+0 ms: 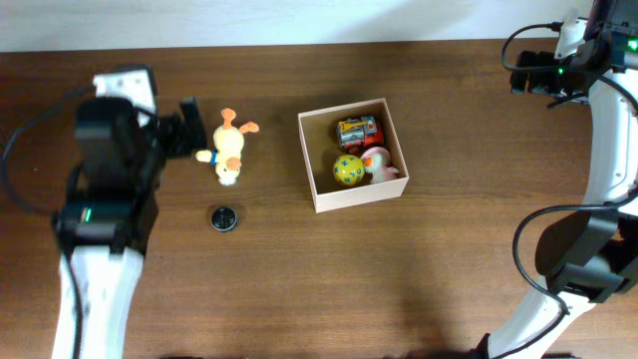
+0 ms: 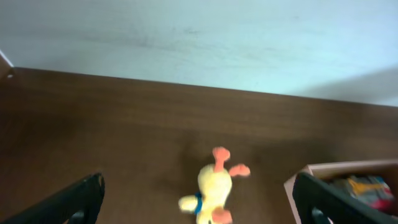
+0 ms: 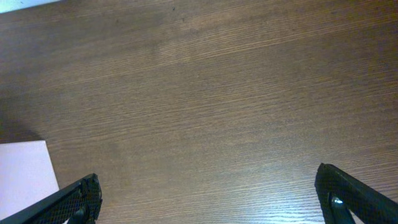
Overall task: Pack container
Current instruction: 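Move the left gripper over the orange-white plush toy, then grasp the plush toy with the left gripper and lift toward the box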
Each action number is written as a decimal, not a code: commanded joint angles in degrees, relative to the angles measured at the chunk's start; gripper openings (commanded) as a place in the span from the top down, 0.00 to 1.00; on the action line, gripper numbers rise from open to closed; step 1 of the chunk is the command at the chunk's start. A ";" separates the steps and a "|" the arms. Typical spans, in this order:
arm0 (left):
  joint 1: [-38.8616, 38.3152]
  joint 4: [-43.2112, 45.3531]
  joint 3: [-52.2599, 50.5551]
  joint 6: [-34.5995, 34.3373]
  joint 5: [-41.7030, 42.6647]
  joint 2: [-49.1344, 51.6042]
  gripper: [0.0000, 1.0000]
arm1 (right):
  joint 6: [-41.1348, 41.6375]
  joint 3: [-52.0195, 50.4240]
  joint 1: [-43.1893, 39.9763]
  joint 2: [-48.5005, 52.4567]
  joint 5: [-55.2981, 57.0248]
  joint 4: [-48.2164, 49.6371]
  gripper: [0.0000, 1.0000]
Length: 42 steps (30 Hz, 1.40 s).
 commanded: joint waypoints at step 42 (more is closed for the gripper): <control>-3.89 -3.67 17.94 3.48 7.74 35.21 0.98 | 0.68 0.63 -0.02 -1.36 0.31 0.00 0.01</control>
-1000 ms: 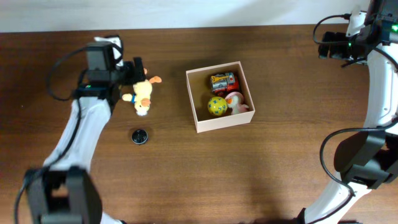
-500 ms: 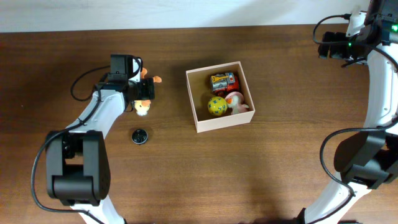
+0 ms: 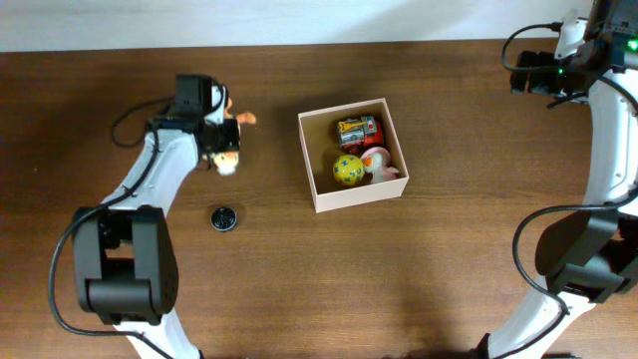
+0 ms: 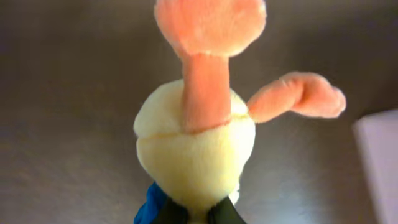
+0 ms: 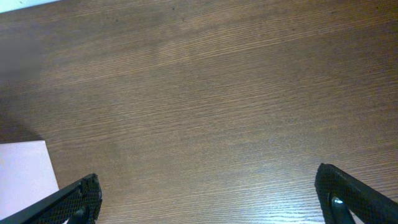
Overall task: Pack container
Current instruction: 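Grasp the plush toy with the left gripper and lift toward the box, then lower the plush toy into the box's left side and release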
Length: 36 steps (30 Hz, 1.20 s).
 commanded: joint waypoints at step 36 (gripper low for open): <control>-23.39 -22.97 22.51 -24.17 2.25 11.04 0.98 | 0.68 0.63 -0.02 -1.36 0.31 0.02 0.01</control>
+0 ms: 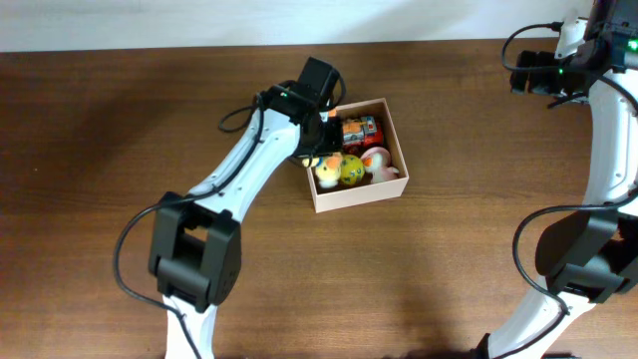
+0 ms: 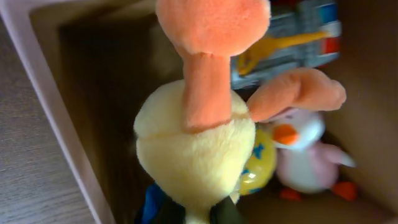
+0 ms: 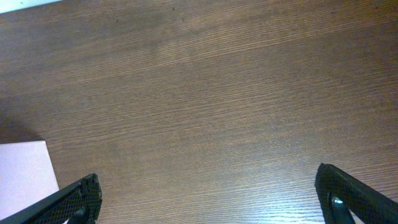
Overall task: Pack container
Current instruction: 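Lower the plush toy into the box's left side and release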
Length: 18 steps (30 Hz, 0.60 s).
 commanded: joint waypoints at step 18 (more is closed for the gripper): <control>3.32 1.99 -0.11 5.46 -14.27 0.70 0.98 | 0.50 0.63 0.00 -1.36 0.31 0.02 0.01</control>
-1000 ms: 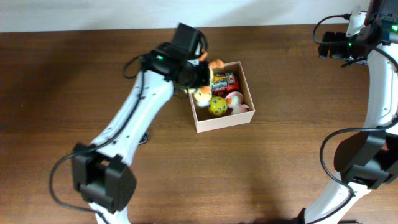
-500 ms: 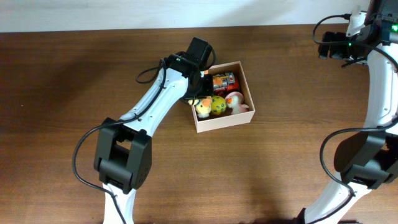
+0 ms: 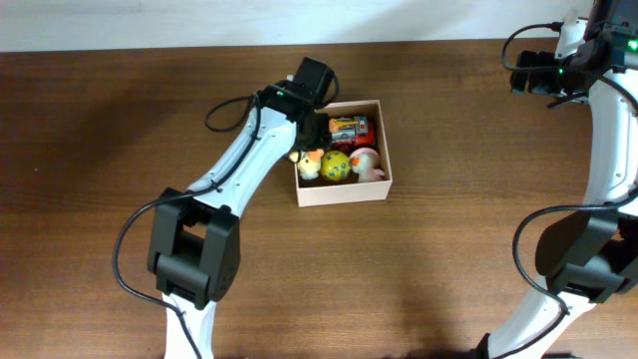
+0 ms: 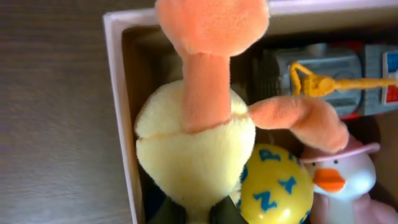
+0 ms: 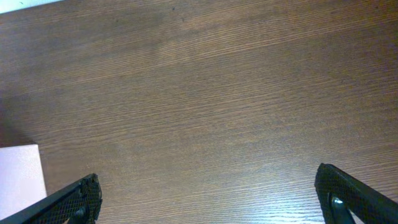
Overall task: Pack container
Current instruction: 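Lower the plush toy into the box's left side and release, then move the left gripper out of the box down to the black puck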
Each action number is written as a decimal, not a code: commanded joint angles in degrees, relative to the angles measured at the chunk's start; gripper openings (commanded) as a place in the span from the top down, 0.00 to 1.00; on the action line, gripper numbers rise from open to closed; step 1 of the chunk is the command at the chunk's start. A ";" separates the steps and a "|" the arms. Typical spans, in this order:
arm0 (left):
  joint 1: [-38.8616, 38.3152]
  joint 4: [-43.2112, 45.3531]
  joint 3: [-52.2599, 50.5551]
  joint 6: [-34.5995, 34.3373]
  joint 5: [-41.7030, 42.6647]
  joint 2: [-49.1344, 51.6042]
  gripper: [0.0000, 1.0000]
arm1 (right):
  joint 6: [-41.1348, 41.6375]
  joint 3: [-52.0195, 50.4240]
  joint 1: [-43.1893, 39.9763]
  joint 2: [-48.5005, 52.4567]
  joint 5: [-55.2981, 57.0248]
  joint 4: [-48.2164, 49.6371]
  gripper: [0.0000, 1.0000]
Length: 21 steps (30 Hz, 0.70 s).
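A pale open box [image 3: 344,194] sits mid-table; its rim [image 4: 118,93] shows in the left wrist view. My left gripper [image 4: 198,214] is shut on a yellow plush duck [image 4: 193,155] with orange feet. It holds the duck low inside the box's left side [image 3: 308,161], against a yellow ball [image 4: 273,183]. A toy car [image 4: 329,81] and a pink duck toy [image 4: 342,174] also lie in the box. My right gripper [image 5: 208,199] hangs open over bare wood at the far right [image 3: 528,78].
The brown table [image 3: 478,249] stretches around the box. A corner of the box [image 5: 18,168] shows at the left edge of the right wrist view. A white wall borders the table's far edge.
The box has shifted a little to the left and now sits square to the table. The duck is lower in the box's left side, still in my left gripper. The right arm has not moved.
My left gripper stood open left of the duck lying on the table. Then it was shut on the duck there. Later it held the duck over the box's left side. Now the duck is down inside the box, which has slid left.
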 commanded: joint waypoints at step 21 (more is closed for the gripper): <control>3.72 -1.55 7.39 5.01 -1.42 -0.98 0.28 | 0.50 0.63 -0.02 -1.36 0.33 0.00 0.01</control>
